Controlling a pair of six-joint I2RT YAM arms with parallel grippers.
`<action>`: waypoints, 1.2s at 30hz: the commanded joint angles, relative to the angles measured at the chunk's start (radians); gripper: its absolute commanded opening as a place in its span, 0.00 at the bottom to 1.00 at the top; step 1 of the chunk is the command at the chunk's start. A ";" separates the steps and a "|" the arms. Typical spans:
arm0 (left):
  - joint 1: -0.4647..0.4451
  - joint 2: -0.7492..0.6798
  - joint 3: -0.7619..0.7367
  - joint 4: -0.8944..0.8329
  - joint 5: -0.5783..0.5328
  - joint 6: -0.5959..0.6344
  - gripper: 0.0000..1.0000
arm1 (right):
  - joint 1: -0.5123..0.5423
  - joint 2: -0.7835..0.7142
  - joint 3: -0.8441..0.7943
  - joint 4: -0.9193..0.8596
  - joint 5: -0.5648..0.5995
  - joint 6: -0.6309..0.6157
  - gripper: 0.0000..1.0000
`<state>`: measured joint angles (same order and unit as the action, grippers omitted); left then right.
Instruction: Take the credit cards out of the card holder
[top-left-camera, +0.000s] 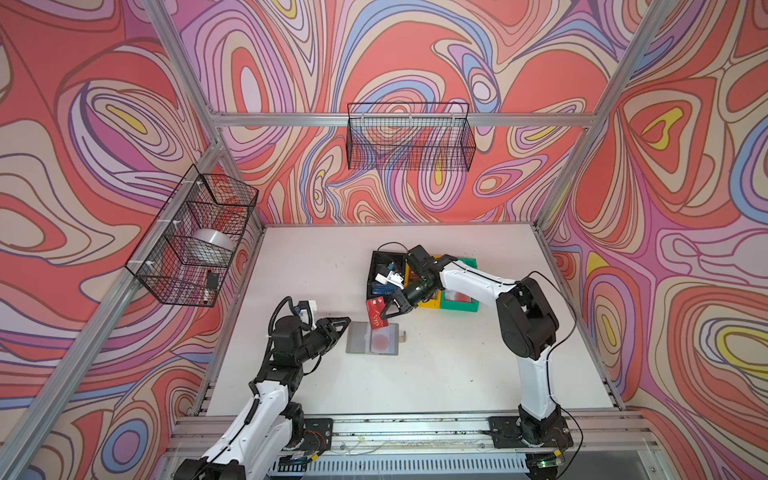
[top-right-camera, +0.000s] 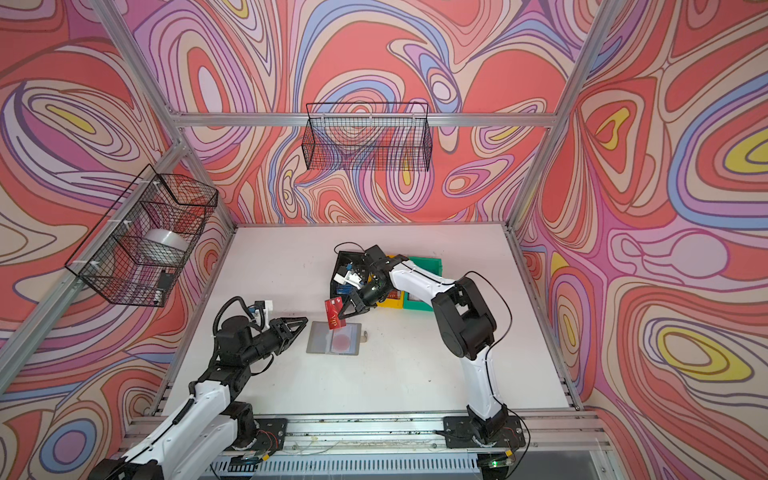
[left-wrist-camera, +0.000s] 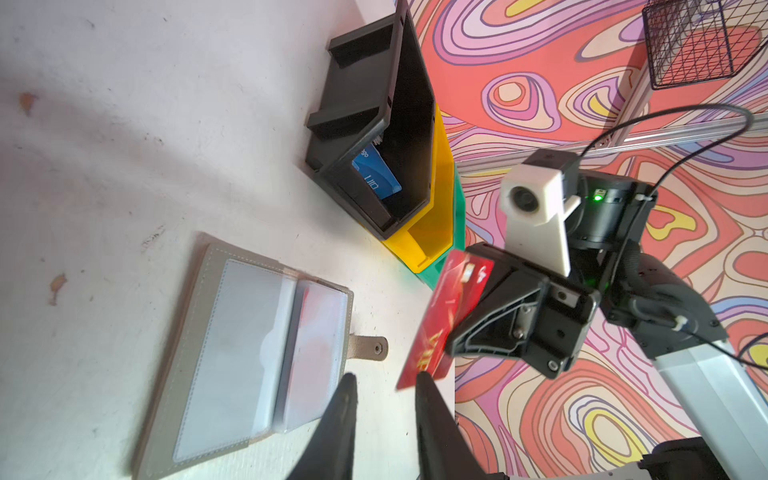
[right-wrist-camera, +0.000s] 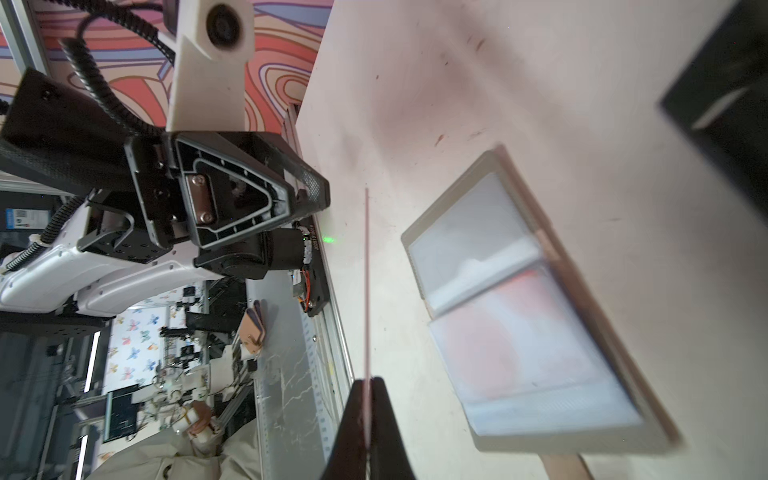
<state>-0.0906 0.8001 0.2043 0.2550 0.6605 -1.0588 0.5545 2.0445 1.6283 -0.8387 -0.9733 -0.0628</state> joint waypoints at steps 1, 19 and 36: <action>0.002 -0.004 0.030 -0.097 -0.012 0.050 0.28 | -0.028 -0.079 0.102 -0.235 0.256 -0.176 0.00; 0.002 0.048 0.075 -0.178 -0.014 0.114 0.31 | -0.027 0.007 0.348 -0.384 1.055 -0.541 0.00; 0.002 0.083 0.073 -0.161 -0.019 0.116 0.31 | 0.019 0.121 0.314 -0.381 1.147 -0.590 0.00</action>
<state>-0.0906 0.8795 0.2493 0.0940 0.6495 -0.9607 0.5694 2.1445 1.9617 -1.2091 0.1471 -0.6323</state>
